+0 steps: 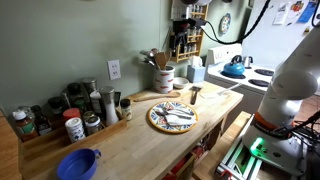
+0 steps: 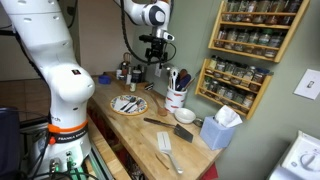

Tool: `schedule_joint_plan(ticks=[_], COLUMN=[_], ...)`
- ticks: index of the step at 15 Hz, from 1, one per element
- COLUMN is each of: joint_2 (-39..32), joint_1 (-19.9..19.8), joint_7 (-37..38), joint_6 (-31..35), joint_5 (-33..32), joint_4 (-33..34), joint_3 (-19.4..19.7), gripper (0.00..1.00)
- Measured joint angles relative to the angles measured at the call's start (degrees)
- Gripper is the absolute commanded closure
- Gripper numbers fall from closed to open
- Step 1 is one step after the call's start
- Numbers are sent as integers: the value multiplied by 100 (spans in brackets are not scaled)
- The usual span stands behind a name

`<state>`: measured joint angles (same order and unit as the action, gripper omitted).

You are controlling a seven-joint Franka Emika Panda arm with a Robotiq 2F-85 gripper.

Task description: Flip the spatula over on the table

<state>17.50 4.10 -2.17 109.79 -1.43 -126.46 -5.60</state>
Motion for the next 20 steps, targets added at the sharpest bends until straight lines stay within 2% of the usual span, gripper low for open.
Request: schedule_joint_plan(ticks=[5,8,15,20], joint_2=[44,295,921,936], joint_1=[-30,-142,-721,-1292], joint_7=[99,461,1790,2979], joint_6=[74,301,1058,1230], joint_5=[10,92,89,-185], joint_4=[-31,-399,-1750,-2051], joint_3=[57,237,444,369], gripper=[0,0,0,0])
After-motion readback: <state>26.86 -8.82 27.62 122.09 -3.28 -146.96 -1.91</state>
